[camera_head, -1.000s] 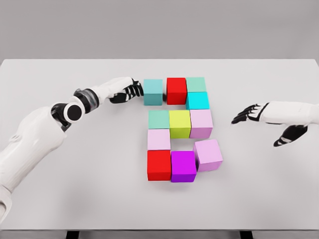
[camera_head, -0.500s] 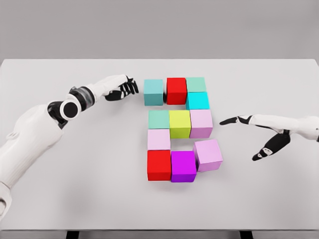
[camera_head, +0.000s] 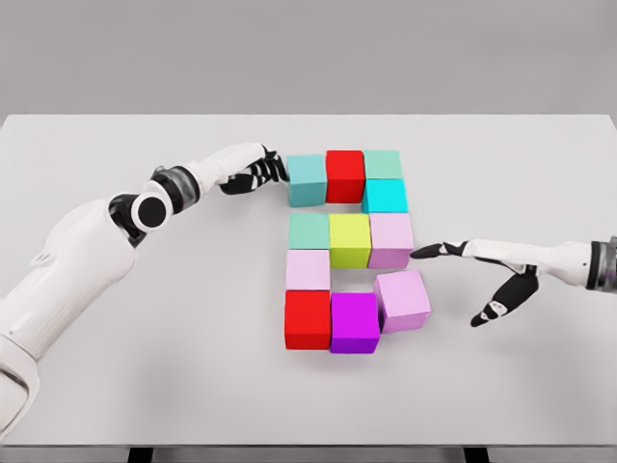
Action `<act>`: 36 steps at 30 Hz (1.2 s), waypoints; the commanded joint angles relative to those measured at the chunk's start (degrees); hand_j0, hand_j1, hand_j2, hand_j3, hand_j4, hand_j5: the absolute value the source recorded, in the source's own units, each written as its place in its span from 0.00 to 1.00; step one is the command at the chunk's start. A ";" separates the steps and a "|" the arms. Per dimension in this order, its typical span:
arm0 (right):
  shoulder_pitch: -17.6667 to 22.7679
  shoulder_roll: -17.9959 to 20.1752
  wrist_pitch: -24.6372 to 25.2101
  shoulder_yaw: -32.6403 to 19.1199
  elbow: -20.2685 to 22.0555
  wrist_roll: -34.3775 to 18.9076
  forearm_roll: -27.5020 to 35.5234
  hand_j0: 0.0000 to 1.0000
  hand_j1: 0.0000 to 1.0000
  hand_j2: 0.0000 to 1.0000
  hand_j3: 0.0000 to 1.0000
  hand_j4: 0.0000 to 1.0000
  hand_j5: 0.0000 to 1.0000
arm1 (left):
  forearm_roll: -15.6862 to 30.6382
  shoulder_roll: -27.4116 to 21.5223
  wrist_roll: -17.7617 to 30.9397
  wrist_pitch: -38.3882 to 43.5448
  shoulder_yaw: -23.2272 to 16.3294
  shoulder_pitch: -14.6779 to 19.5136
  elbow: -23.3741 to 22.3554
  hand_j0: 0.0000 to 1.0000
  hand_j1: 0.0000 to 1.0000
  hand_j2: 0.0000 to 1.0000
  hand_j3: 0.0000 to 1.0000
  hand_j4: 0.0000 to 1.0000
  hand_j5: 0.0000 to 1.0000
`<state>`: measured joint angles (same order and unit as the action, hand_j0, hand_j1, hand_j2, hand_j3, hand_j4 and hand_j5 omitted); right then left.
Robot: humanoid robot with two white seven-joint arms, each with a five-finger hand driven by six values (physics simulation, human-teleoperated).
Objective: Assemble the squares on the desktop into the number 2
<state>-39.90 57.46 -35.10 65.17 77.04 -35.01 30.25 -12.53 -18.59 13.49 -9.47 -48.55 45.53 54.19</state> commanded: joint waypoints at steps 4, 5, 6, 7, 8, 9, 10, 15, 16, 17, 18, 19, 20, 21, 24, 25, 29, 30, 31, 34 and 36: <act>-0.26 -1.12 0.10 0.39 -0.58 0.01 0.42 1.00 1.00 1.00 1.00 1.00 1.00 | 0.14 -0.04 -0.05 -0.28 0.03 0.00 -0.31 0.45 0.45 0.45 0.45 0.45 0.45; -0.26 -1.21 0.10 0.39 -0.67 0.01 0.42 1.00 1.00 1.00 1.00 1.00 1.00 | 0.14 -0.13 -0.05 -0.20 0.03 0.00 -0.31 0.45 0.45 0.45 0.45 0.45 0.45; -0.26 -1.21 0.10 0.48 -0.75 0.01 0.42 1.00 1.00 1.00 1.00 1.00 1.00 | 0.14 -0.13 -0.05 -0.02 0.03 0.00 -0.40 0.45 0.45 0.45 0.45 0.45 0.45; -0.26 -1.12 0.10 0.48 -0.93 0.01 0.33 1.00 1.00 1.00 1.00 1.00 1.00 | 0.14 -0.22 -0.05 -0.02 0.03 0.00 -0.31 0.45 0.45 0.45 0.45 0.45 0.45; -0.26 -1.12 0.10 0.48 -1.02 0.01 0.33 1.00 1.00 1.00 1.00 1.00 1.00 | 0.14 -0.13 -0.05 -0.02 0.03 0.09 -0.40 0.45 0.45 0.45 0.45 0.45 0.45; -0.26 -1.03 0.10 0.48 -1.02 0.01 0.33 1.00 1.00 1.00 1.00 1.00 1.00 | 0.14 -0.13 -0.05 0.07 0.12 0.09 -0.57 0.45 0.45 0.45 0.45 0.45 0.45; -0.26 -0.94 0.10 0.48 -1.02 0.01 0.33 1.00 1.00 1.00 1.00 1.00 1.00 | 0.14 -0.13 -0.13 0.25 0.30 0.09 -0.66 0.45 0.45 0.45 0.45 0.45 0.45; -0.26 -0.59 0.10 0.48 -0.93 0.01 0.33 1.00 1.00 1.00 1.00 1.00 1.00 | 0.14 0.22 -0.22 0.16 0.56 0.17 -1.19 0.45 0.45 0.45 0.45 0.45 0.45; -0.18 -0.51 0.10 0.48 -0.93 0.01 0.33 1.00 1.00 1.00 1.00 1.00 1.00 | 0.14 0.66 -0.22 0.16 0.74 0.17 -1.37 0.45 0.45 0.45 0.45 0.45 0.45; -0.09 -0.50 0.10 0.74 -0.93 0.01 0.24 1.00 1.00 1.00 1.00 1.00 1.00 | 0.05 0.92 -0.49 0.16 0.83 0.17 -1.45 0.45 0.45 0.45 0.45 0.45 0.45; -0.09 -0.50 0.10 1.27 -0.58 0.01 0.24 1.00 1.00 1.00 1.00 1.00 1.00 | 0.05 1.10 -0.75 0.07 0.91 0.26 -1.98 0.45 0.45 0.45 0.45 0.45 0.45; -0.09 -0.50 0.10 1.80 -0.40 0.01 0.16 1.00 1.00 1.00 1.00 1.00 1.00 | 0.05 1.27 -0.84 0.16 0.91 0.35 -2.07 0.45 0.45 0.45 0.45 0.45 0.45; -0.09 -0.50 0.10 1.89 -0.40 0.01 0.16 1.00 1.00 1.00 1.00 1.00 1.00 | -0.04 1.89 -0.84 0.07 0.91 0.53 -2.59 0.45 0.45 0.45 0.45 0.45 0.45; 0.00 -0.50 0.10 1.97 -0.40 0.01 0.16 1.00 1.00 1.00 1.00 1.00 1.00 | -0.04 2.07 -0.84 0.07 0.91 0.53 -2.60 0.45 0.45 0.45 0.45 0.45 0.45; -0.09 -0.42 0.10 2.59 0.03 0.01 0.07 1.00 1.00 1.00 1.00 1.00 1.00 | -0.22 2.86 -0.84 -0.02 1.26 0.61 -3.21 0.45 0.45 0.45 0.45 0.45 0.45; 0.00 -0.50 0.10 2.68 0.39 0.01 0.07 1.00 1.00 1.00 1.00 1.00 1.00 | -0.22 3.30 -0.84 -0.02 1.35 0.70 -3.30 0.45 0.45 0.45 0.45 0.45 0.45; 0.18 -0.42 0.10 2.77 1.71 0.01 -0.28 1.00 1.00 1.00 1.00 1.00 1.00 | -0.30 4.00 -0.84 -0.11 1.70 0.79 -4.53 0.45 0.45 0.45 0.45 0.45 0.45; 0.18 -0.42 0.10 2.77 1.79 0.01 -0.37 1.00 1.00 1.00 1.00 1.00 1.00 | -0.30 3.91 -0.84 -0.19 1.70 0.79 -4.53 0.45 0.45 0.45 0.45 0.45 0.45; 0.18 -0.42 0.10 2.77 2.06 0.01 -0.37 1.00 1.00 1.00 1.00 1.00 1.00 | -0.30 3.91 -0.84 -0.11 1.70 1.05 -4.53 0.45 0.45 0.45 0.45 0.45 0.45; 0.18 0.64 0.10 2.68 2.23 0.01 -0.37 1.00 1.00 1.00 1.00 1.00 1.00 | -0.30 4.00 -0.84 -0.19 1.70 1.14 -4.53 0.45 0.45 0.45 0.45 0.45 0.45; 0.09 0.81 0.10 2.59 2.23 0.01 -0.37 1.00 1.00 1.00 1.00 1.00 1.00 | -0.30 4.09 -0.84 -0.11 1.70 1.40 -4.62 0.45 0.45 0.45 0.45 0.45 0.45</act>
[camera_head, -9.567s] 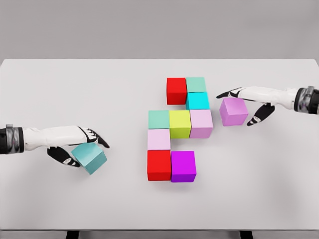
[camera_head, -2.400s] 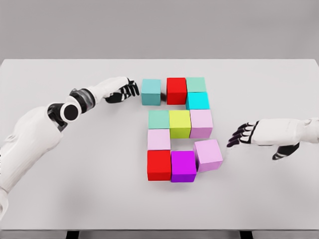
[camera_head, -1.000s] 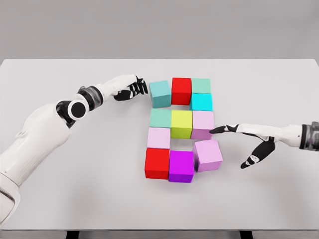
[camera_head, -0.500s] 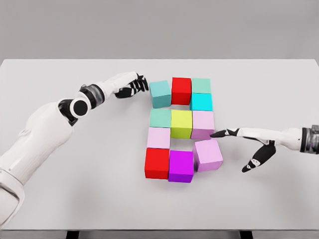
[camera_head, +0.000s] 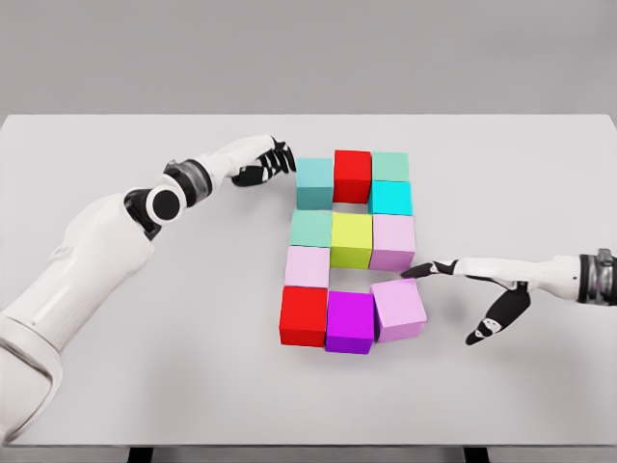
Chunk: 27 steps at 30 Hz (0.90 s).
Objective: Assemble the squares on the desktop into the number 2
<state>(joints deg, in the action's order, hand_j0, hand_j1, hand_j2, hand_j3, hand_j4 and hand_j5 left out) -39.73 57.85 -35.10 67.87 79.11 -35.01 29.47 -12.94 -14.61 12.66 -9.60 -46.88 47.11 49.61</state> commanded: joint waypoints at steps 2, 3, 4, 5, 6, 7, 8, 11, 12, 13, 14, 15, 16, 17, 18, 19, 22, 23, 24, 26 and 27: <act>0.00 0.77 0.10 -0.11 0.17 0.01 0.41 1.00 1.00 1.00 1.00 1.00 1.00 | 0.11 0.10 0.00 0.02 0.12 0.09 -0.92 0.45 0.45 0.45 0.45 0.45 0.45; 0.00 1.30 0.10 -0.11 0.52 0.01 0.41 1.00 1.00 1.00 1.00 1.00 1.00 | 0.29 -0.07 0.00 0.11 0.56 0.09 -0.83 0.49 0.49 0.49 0.49 0.49 0.49; 0.00 1.39 0.10 -0.02 1.05 0.01 0.41 1.00 1.00 1.00 1.00 1.00 1.00 | 0.38 -0.42 0.00 0.11 1.79 0.00 -0.83 0.58 0.58 0.58 0.58 0.58 0.58; 0.00 1.39 0.10 0.07 1.66 0.01 0.41 1.00 1.00 1.00 1.00 1.00 1.00 | 0.38 -0.34 0.00 0.19 2.67 0.00 -0.74 0.67 0.67 0.67 0.67 0.67 0.67; 0.00 1.57 0.10 0.07 2.37 0.01 0.33 1.00 1.00 1.00 1.00 1.00 1.00 | 0.46 -0.34 0.00 0.19 3.73 0.00 -0.74 0.78 0.78 0.78 0.78 0.78 0.78; 0.00 1.65 0.10 -0.02 2.63 0.01 0.33 1.00 1.00 1.00 1.00 1.00 1.00 | 0.46 -0.34 0.00 0.28 4.08 0.00 -0.48 0.82 0.82 0.82 0.82 0.82 0.82; 0.00 1.65 0.10 -0.02 2.63 0.01 0.33 1.00 1.00 1.00 1.00 1.00 1.00 | 0.55 -0.42 0.00 0.28 4.17 0.00 -0.13 0.89 0.89 0.89 0.89 0.89 0.89; -0.35 1.57 0.10 -0.19 2.54 0.01 0.41 1.00 1.00 1.00 1.00 1.00 1.00 | 0.55 -0.78 -2.80 -0.07 4.08 -0.35 3.21 0.94 0.94 0.94 0.94 0.94 0.94; -0.44 1.57 0.10 -0.19 2.45 0.01 0.50 1.00 1.00 1.00 1.00 1.00 1.00 | 0.55 -0.69 -6.15 -0.07 4.08 -0.70 5.06 0.94 0.94 0.94 0.94 0.94 0.94; -0.53 1.48 0.10 -0.28 2.37 0.01 0.50 1.00 1.00 1.00 1.00 1.00 1.00 | 0.55 -0.69 -7.29 -0.07 4.08 -0.79 5.50 0.94 0.94 0.94 0.94 0.94 0.94; -0.53 1.48 0.10 -0.37 2.28 0.01 0.50 1.00 1.00 1.00 1.00 1.00 1.00 | 0.55 -0.95 -7.47 -0.07 3.99 -0.79 5.59 0.94 0.94 0.94 0.94 0.94 0.94; -0.53 1.39 0.10 -0.28 2.28 0.01 0.50 1.00 1.00 1.00 1.00 1.00 1.00 | 0.64 -1.65 -7.56 -0.25 3.90 -0.79 6.46 0.95 0.95 0.95 0.95 0.95 0.95; -0.53 1.22 0.10 -0.19 2.45 0.01 0.41 1.00 1.00 1.00 1.00 1.00 1.00 | 0.99 -1.83 -7.56 -0.25 3.73 -0.88 7.78 0.95 0.95 0.95 0.95 0.95 0.95; -0.53 1.22 0.10 -0.11 2.54 0.01 0.41 1.00 1.00 1.00 1.00 1.00 1.00 | 1.08 -1.83 -7.56 -0.33 3.55 -0.88 7.78 0.95 0.95 0.95 0.95 0.95 0.95; -0.53 1.04 0.10 0.16 3.33 0.01 0.06 1.00 1.00 1.00 1.00 1.00 1.00 | 1.25 -1.92 -7.56 -0.42 3.29 -0.97 7.87 0.97 0.97 0.97 0.97 0.97 0.97; -0.53 1.04 0.10 0.33 4.30 0.01 -0.81 1.00 1.00 1.00 1.00 1.00 1.00 | 1.52 -2.09 -7.56 -0.51 3.11 -1.84 8.13 0.99 0.99 0.99 0.99 0.99 0.99; -0.53 0.95 0.10 0.42 5.09 0.01 -2.49 1.00 1.00 1.00 1.00 1.00 1.00 | 3.01 -4.03 -7.56 -1.04 1.88 -2.81 10.77 1.00 1.00 1.00 1.00 1.00 1.00; -0.53 0.95 0.10 0.42 5.09 0.01 -2.49 1.00 1.00 1.00 1.00 1.00 1.00 | 3.10 -4.12 -7.56 -1.04 1.71 -2.90 10.77 1.00 1.00 1.00 1.00 1.00 1.00; -0.61 0.95 0.10 0.42 5.09 0.01 -2.49 1.00 1.00 1.00 1.00 1.00 1.00 | 3.10 -4.03 -7.56 -1.12 1.53 -2.90 10.86 1.00 1.00 1.00 1.00 1.00 1.00; -0.53 0.95 0.10 0.33 5.00 0.01 -2.49 1.00 1.00 1.00 1.00 1.00 1.00 | 3.19 -4.03 -7.56 -1.56 1.27 -2.90 11.03 1.00 1.00 1.00 1.00 1.00 1.00; -0.53 0.95 0.10 0.33 4.92 0.01 -2.49 1.00 1.00 1.00 1.00 1.00 1.00 | 3.19 -4.12 -7.56 -2.09 1.18 -2.99 11.30 1.00 1.00 1.00 1.00 1.00 1.00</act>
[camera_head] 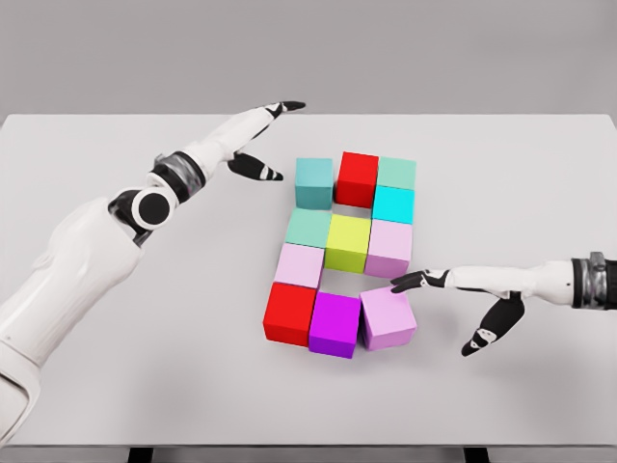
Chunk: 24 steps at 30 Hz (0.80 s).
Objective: Assemble the squares on the desktop into the number 2
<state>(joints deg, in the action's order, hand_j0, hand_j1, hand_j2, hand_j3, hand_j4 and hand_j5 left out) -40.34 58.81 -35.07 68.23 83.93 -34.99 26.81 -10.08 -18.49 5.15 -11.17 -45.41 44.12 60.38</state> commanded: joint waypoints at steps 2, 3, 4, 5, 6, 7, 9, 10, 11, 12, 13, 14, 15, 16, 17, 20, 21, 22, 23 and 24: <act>0.00 0.34 0.07 -0.38 -0.26 -0.01 0.26 1.00 1.00 1.00 1.00 1.00 1.00 | 0.33 -0.32 -0.06 -0.87 -0.91 0.09 0.44 1.00 1.00 1.00 1.00 1.00 1.00; 0.00 0.34 0.07 -0.47 -0.35 -0.01 0.26 1.00 1.00 1.00 1.00 1.00 1.00 | 0.33 -0.23 -0.06 -0.96 -0.91 0.09 0.44 1.00 1.00 1.00 1.00 1.00 1.00; 0.00 0.43 0.07 -0.47 -0.35 -0.01 0.26 1.00 1.00 1.00 1.00 1.00 1.00 | 0.33 -0.23 -0.06 -0.96 -0.91 0.09 0.44 1.00 1.00 1.00 1.00 1.00 1.00; -0.61 0.52 0.07 -0.56 -0.35 -0.01 0.34 1.00 1.00 1.00 1.00 1.00 1.00 | 0.33 -0.23 -0.06 -0.96 -0.91 0.09 0.36 1.00 1.00 1.00 1.00 1.00 1.00; -0.96 0.52 0.07 -0.56 -0.35 -0.01 0.34 1.00 1.00 1.00 1.00 1.00 1.00 | 0.33 -0.23 -0.06 -1.05 -1.08 0.09 0.44 1.00 1.00 1.00 1.00 1.00 1.00; -1.05 0.52 0.07 -0.56 -0.26 -0.01 0.34 1.00 1.00 1.00 1.00 1.00 1.00 | 0.33 -0.23 -0.06 -1.31 -1.52 0.09 0.44 1.00 1.00 1.00 1.00 1.00 1.00; -1.05 0.69 0.07 -0.56 -0.26 -0.01 0.26 1.00 1.00 1.00 1.00 1.00 1.00 | 0.33 -0.23 -0.06 -1.75 -1.61 0.09 0.44 1.00 1.00 1.00 1.00 1.00 1.00; -1.14 0.69 0.07 -0.56 -0.26 -0.01 0.26 1.00 1.00 1.00 1.00 1.00 1.00 | 0.33 -0.23 -0.06 -1.84 -1.70 0.09 0.53 1.00 1.00 1.00 1.00 1.00 1.00; -1.14 1.30 0.07 -0.56 -0.26 -0.01 0.26 1.00 1.00 1.00 1.00 1.00 1.00 | 0.33 -0.05 -0.06 -1.75 -1.79 0.00 0.44 1.00 1.00 1.00 1.00 1.00 1.00; -1.14 1.83 0.07 -0.56 -0.26 -0.01 0.26 1.00 1.00 1.00 1.00 1.00 1.00 | 0.33 0.03 -0.06 -1.84 -1.79 0.00 0.44 1.00 1.00 1.00 1.00 1.00 1.00; -1.05 2.80 0.07 -0.56 -0.17 -0.01 0.26 1.00 1.00 1.00 1.00 1.00 1.00 | 0.33 0.03 -0.06 -1.84 -1.79 0.00 0.53 1.00 1.00 1.00 1.00 1.00 1.00; -1.14 3.94 0.07 -0.56 0.09 -0.01 0.26 1.00 1.00 1.00 1.00 1.00 1.00 | 0.33 0.12 -0.06 -1.75 -2.22 -0.44 0.44 1.00 1.00 1.00 1.00 1.00 1.00; -1.14 4.64 0.07 -0.56 0.27 -0.01 0.26 1.00 1.00 1.00 1.00 1.00 1.00 | 0.33 0.21 -0.06 -1.75 -2.40 -0.62 0.36 1.00 1.00 1.00 1.00 1.00 1.00; -1.40 5.52 0.07 -0.56 0.44 -0.01 0.26 1.00 1.00 1.00 1.00 1.00 1.00 | 0.33 0.39 -0.06 -1.66 -2.40 -0.70 0.27 1.00 1.00 1.00 1.00 1.00 1.00; -1.49 6.14 0.07 -0.47 1.15 -0.01 0.17 1.00 1.00 1.00 1.00 1.00 1.00 | 0.33 0.39 -0.06 -1.75 -2.40 -0.70 0.27 1.00 1.00 1.00 1.00 1.00 1.00; -1.40 6.58 0.07 0.15 3.52 -0.01 -2.20 1.00 1.00 1.00 1.00 1.00 1.00 | 0.33 0.47 -0.06 -1.66 -2.40 -0.79 -0.17 1.00 1.00 1.00 1.00 1.00 1.00; -1.40 6.75 0.07 0.23 5.01 -0.01 -3.87 1.00 1.00 1.00 1.00 1.00 1.00 | 0.24 0.56 -0.06 -1.66 -2.40 -0.79 -0.35 1.00 1.00 1.00 1.00 1.00 1.00; -1.40 7.81 0.07 0.93 6.86 -0.01 -5.54 1.00 1.00 1.00 1.00 1.00 1.00 | 0.07 1.26 -0.06 -1.66 -2.40 -0.70 -1.75 1.00 1.00 1.00 1.00 1.00 1.00; -1.40 7.90 0.07 1.55 7.82 -0.01 -6.51 1.00 1.00 1.00 1.00 1.00 1.00 | -0.02 1.70 -0.06 -1.66 -2.49 -0.53 -2.72 1.00 1.00 1.00 1.00 1.00 1.00; -1.32 7.90 0.07 1.64 8.44 -0.01 -7.21 1.00 1.00 1.00 1.00 1.00 1.00 | -0.11 1.79 0.03 -1.66 -2.58 -0.44 -2.98 1.00 1.00 1.00 1.00 1.00 1.00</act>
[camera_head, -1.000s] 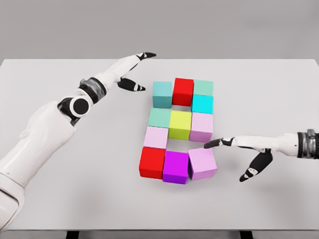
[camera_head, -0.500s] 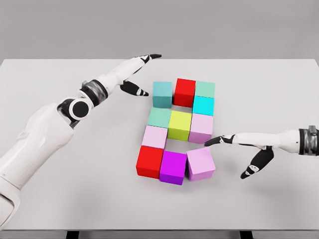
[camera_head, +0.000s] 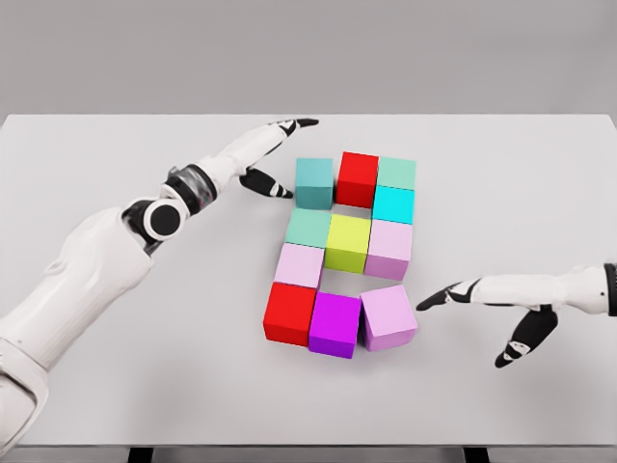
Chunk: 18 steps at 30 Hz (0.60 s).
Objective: Assemble the squares on the desktop into the number 2
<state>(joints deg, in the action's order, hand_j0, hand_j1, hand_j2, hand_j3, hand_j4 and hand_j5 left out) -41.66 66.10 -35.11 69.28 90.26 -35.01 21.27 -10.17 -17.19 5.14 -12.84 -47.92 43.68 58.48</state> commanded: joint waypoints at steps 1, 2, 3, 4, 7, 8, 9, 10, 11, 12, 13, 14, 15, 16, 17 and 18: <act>0.00 0.70 0.11 0.68 2.72 0.01 -2.46 1.00 1.00 1.00 1.00 1.00 1.00 | -0.11 0.67 0.04 0.01 0.02 0.00 -1.43 1.00 1.00 1.00 1.00 1.00 1.00; 0.00 0.79 0.11 0.86 3.69 0.01 -3.08 1.00 1.00 1.00 1.00 1.00 1.00 | -0.11 0.76 0.04 0.01 0.02 0.09 -1.70 1.00 1.00 1.00 1.00 1.00 1.00; 0.17 0.79 0.11 0.86 3.96 0.01 -3.43 1.00 1.00 1.00 1.00 1.00 1.00 | -0.11 0.93 0.04 0.01 0.02 0.09 -2.13 1.00 1.00 1.00 1.00 1.00 1.00; 0.35 0.79 0.11 0.86 4.66 0.01 -4.30 1.00 1.00 1.00 1.00 1.00 1.00 | -0.20 1.63 0.04 0.01 -0.07 0.26 -2.93 1.00 1.00 1.00 1.00 1.00 1.00; 0.35 0.79 0.11 0.86 5.19 0.01 -5.01 1.00 1.00 1.00 1.00 1.00 1.00 | -0.29 2.51 0.04 0.01 -0.07 0.44 -3.45 1.00 1.00 1.00 1.00 1.00 1.00; 0.35 0.79 0.11 0.86 5.45 0.01 -5.01 1.00 1.00 1.00 1.00 1.00 1.00 | -0.29 2.69 0.04 0.01 -0.07 0.44 -3.72 1.00 1.00 1.00 1.00 1.00 1.00; 0.35 0.79 0.11 0.86 5.71 0.01 -5.10 1.00 1.00 1.00 1.00 1.00 1.00 | -0.38 3.22 0.04 0.01 -0.07 0.44 -3.81 1.00 1.00 1.00 1.00 1.00 1.00; 0.44 0.79 0.11 0.86 5.98 0.01 -5.10 1.00 1.00 1.00 1.00 1.00 1.00 | -0.38 3.39 0.04 0.01 -0.07 0.44 -3.81 1.00 1.00 1.00 1.00 1.00 1.00; 0.44 0.79 0.11 0.86 6.33 0.01 -5.10 1.00 1.00 1.00 1.00 1.00 1.00 | -0.38 3.66 0.04 0.01 -0.16 0.53 -4.07 1.00 1.00 1.00 1.00 1.00 1.00; 0.44 0.79 0.11 0.86 7.21 0.01 -5.19 1.00 1.00 1.00 1.00 1.00 1.00 | -0.38 3.83 0.04 -0.08 -0.16 0.62 -4.95 1.00 1.00 1.00 1.00 1.00 1.00; 0.44 0.79 0.11 0.86 7.56 0.01 -5.45 1.00 1.00 1.00 1.00 1.00 1.00 | -0.47 4.18 0.04 0.01 -0.33 0.97 -5.30 1.00 1.00 1.00 1.00 1.00 1.00; 0.44 0.79 0.11 0.86 7.65 0.01 -5.54 1.00 1.00 1.00 1.00 1.00 1.00 | -0.47 4.36 0.04 -0.08 -0.42 1.23 -5.74 1.00 1.00 1.00 1.00 1.00 1.00; 0.44 0.79 0.11 0.77 8.00 0.01 -5.54 1.00 1.00 1.00 1.00 1.00 1.00 | -0.47 4.36 0.04 -0.08 -0.42 1.49 -6.00 1.00 1.00 1.00 1.00 1.00 1.00; 0.44 0.79 0.11 0.77 8.35 0.01 -5.54 1.00 1.00 1.00 1.00 1.00 1.00 | -0.38 4.36 0.04 -0.08 -0.42 1.49 -6.00 1.00 1.00 1.00 1.00 1.00 1.00; 0.44 0.70 0.11 0.77 8.44 0.01 -5.54 1.00 1.00 1.00 1.00 1.00 1.00 | -0.38 4.36 0.04 -0.08 -0.42 1.58 -6.09 1.00 1.00 1.00 1.00 1.00 1.00; 0.44 0.70 0.11 0.77 8.44 0.01 -5.54 1.00 1.00 1.00 1.00 1.00 1.00 | -0.38 4.36 0.04 -0.08 -0.42 1.58 -6.36 1.00 1.00 1.00 1.00 1.00 1.00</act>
<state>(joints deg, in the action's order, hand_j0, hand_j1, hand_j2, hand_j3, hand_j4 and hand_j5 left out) -41.22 66.82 -35.11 70.09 98.26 -35.01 15.41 -10.69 -12.97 5.21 -12.91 -48.36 45.35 52.57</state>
